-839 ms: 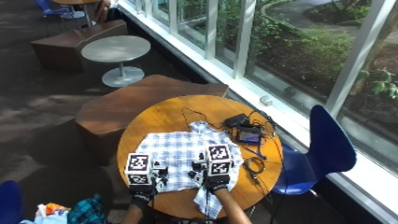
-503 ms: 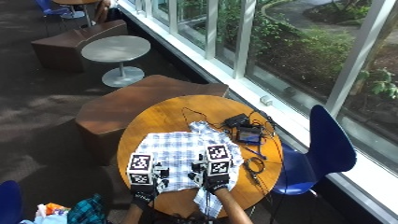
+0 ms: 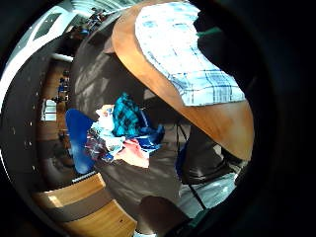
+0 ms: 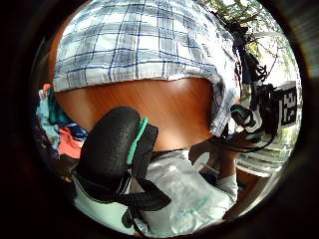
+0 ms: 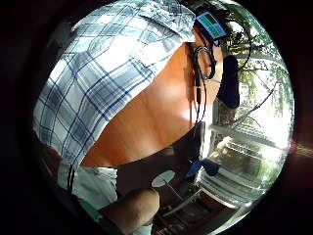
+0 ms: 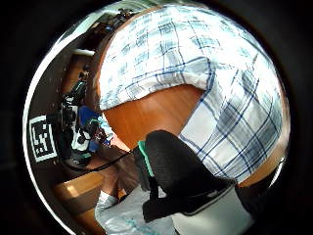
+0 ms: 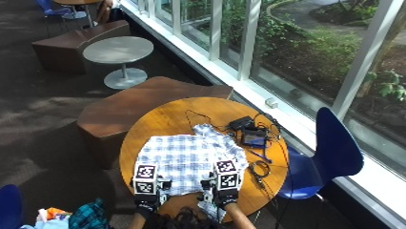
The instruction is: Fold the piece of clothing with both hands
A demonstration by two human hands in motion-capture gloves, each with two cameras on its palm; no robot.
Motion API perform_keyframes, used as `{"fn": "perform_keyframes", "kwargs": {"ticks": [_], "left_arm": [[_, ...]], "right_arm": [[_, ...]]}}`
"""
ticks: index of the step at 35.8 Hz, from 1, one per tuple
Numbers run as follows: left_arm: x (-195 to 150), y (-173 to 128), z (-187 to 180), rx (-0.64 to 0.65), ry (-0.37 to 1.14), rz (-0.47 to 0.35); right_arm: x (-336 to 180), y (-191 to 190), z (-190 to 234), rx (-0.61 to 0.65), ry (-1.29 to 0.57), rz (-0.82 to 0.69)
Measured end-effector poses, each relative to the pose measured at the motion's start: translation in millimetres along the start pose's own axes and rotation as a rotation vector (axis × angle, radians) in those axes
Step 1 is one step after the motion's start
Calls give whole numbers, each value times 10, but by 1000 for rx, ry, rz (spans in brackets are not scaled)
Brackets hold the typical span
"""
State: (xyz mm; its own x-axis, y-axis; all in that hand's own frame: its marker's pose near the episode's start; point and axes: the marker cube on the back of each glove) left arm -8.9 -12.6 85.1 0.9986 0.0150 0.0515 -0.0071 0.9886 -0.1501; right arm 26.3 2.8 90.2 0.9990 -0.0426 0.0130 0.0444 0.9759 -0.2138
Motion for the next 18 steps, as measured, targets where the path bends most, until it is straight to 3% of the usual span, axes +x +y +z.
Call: {"fn": "perform_keyframes", "kwargs": {"ticks": [6, 11, 14, 18], "left_arm": [[-56, -170, 397, -88, -26, -13], [-91, -245, 578, -96, 11, -12], [-113, -278, 577, -8, 29, -27], [-183, -406, 566, 202, -3, -72]], "right_arm": [[32, -90, 376, -126, -31, -12], [76, -111, 432, -117, -73, 9], [146, -150, 410, -45, -110, 38], [252, -184, 298, 67, -146, 65]]}}
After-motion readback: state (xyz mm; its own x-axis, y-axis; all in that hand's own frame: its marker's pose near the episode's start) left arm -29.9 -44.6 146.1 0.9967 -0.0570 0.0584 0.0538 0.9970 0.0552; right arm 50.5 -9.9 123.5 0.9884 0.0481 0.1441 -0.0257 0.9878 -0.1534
